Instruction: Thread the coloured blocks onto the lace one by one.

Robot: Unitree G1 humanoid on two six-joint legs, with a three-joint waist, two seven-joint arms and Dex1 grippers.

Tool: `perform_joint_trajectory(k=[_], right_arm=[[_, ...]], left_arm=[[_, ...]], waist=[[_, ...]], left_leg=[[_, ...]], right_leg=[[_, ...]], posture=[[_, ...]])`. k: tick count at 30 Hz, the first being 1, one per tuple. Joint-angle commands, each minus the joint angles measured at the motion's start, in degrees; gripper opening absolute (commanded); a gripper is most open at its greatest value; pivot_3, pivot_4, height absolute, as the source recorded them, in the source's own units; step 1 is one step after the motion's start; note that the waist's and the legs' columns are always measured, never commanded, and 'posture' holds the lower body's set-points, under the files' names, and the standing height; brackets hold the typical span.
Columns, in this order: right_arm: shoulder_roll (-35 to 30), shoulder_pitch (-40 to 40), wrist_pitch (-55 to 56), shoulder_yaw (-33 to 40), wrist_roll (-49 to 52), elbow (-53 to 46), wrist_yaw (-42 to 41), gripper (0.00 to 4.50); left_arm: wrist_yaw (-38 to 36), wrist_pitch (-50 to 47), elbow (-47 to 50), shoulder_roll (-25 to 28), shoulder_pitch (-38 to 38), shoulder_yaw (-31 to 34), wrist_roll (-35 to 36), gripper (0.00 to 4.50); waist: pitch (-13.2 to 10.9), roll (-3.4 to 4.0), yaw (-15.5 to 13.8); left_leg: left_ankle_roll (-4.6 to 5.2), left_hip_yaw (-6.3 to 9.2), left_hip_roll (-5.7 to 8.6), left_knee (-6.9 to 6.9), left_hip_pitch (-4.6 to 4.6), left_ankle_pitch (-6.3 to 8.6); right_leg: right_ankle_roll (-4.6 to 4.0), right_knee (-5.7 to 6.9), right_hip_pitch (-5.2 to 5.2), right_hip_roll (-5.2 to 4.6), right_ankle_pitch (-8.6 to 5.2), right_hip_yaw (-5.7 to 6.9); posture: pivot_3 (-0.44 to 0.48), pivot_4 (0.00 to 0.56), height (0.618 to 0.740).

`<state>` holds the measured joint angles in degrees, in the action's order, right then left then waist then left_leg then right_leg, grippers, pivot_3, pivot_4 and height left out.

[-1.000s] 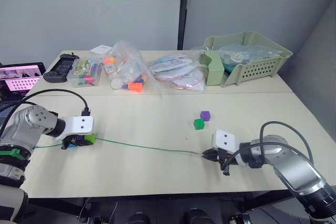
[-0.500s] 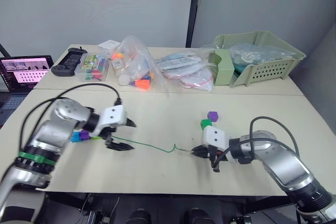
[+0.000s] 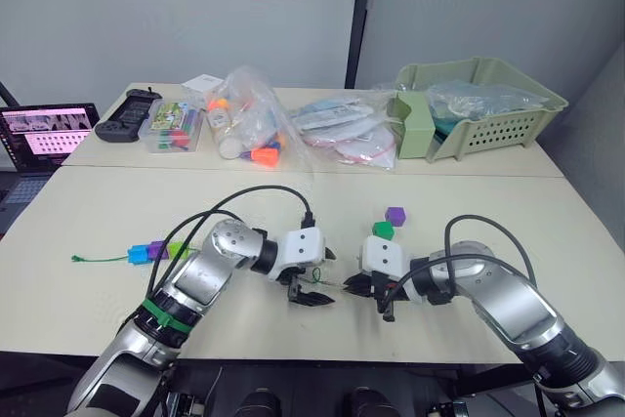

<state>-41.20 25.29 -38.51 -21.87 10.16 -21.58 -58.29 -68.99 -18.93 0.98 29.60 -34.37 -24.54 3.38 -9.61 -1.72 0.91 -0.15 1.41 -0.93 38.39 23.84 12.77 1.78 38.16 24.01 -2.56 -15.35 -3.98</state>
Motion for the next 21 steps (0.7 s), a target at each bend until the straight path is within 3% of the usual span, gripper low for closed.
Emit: perform_joint_trajectory(k=[1,14,21], right_arm=[[0.00,0.78,-0.60,0.54,0.03,-1.89,0.48,0.00],[0.21,0.99,-1.27,0.48,0.38,-1.86,1.05,0.00],[0.12,0.88,-1.80,0.43,0.67,-2.09,1.12,0.00]], left_arm=[[0.12,-0.68,1.43,-0.01,-0.67,0.49,0.45,4.19],[0.22,-0.60,1.05,0.48,-0.46,0.19,-0.38,0.06],[0.58,1.15,-0.76,0.17,-0.19,0.09,-0.99,0.06]], waist=[[0.00,0.00,-0.01],[0.00,0.00,-0.05],[0.00,0.00,-0.06]], left_leg=[[0.00,0.00,0.00,0.00,0.00,0.00],[0.00,0.01,0.01,0.02,0.00,0.00],[0.00,0.01,0.01,0.03,0.00,0.00]], right_leg=[[0.00,0.00,0.00,0.00,0.00,0.00],[0.00,0.00,-0.02,-0.01,0.00,0.00],[0.00,0.00,-0.03,-0.01,0.00,0.00]], posture=[[0.000,0.150,0.740],[0.000,0.150,0.740],[0.000,0.150,0.740]])
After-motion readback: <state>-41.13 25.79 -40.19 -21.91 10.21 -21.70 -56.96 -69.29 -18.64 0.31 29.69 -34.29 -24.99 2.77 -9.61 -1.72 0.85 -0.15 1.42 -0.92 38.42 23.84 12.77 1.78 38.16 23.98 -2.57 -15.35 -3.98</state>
